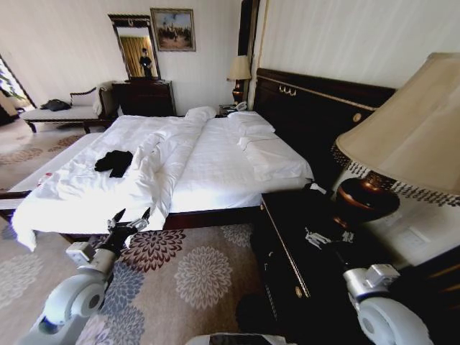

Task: Fold the clothes on the bed.

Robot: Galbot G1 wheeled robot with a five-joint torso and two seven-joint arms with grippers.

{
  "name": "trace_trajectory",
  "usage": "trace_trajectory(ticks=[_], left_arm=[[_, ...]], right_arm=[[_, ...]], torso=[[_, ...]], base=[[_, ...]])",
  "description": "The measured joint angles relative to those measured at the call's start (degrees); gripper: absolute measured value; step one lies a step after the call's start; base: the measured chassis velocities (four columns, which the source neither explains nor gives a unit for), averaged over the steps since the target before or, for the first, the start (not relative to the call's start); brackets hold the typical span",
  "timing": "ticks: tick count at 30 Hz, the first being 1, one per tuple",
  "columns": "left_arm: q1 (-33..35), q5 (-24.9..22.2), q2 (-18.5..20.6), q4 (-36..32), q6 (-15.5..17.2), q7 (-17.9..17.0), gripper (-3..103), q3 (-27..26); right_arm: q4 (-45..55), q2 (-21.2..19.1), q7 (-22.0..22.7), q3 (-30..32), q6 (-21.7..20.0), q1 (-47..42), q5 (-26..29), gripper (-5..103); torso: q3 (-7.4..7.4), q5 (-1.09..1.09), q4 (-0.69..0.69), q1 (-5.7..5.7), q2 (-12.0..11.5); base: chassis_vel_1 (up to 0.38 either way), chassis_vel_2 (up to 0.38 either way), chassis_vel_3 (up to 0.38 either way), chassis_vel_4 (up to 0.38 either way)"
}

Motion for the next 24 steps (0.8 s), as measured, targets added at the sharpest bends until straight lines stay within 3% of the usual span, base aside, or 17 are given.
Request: trace_trajectory(ticks=[24], left_arm=[[0.57, 0.26, 0.32, -1.08, -0.02, -0.22, 100, 0.17]], right_arm=[[0.17, 0.77, -0.20, -1.11, -0.22, -0.23, -0.11, 100]], torso=[[0.00, 0.00, 0.00, 0.00, 0.00]], base=[[-0.115, 0.118, 0.117, -0.117]])
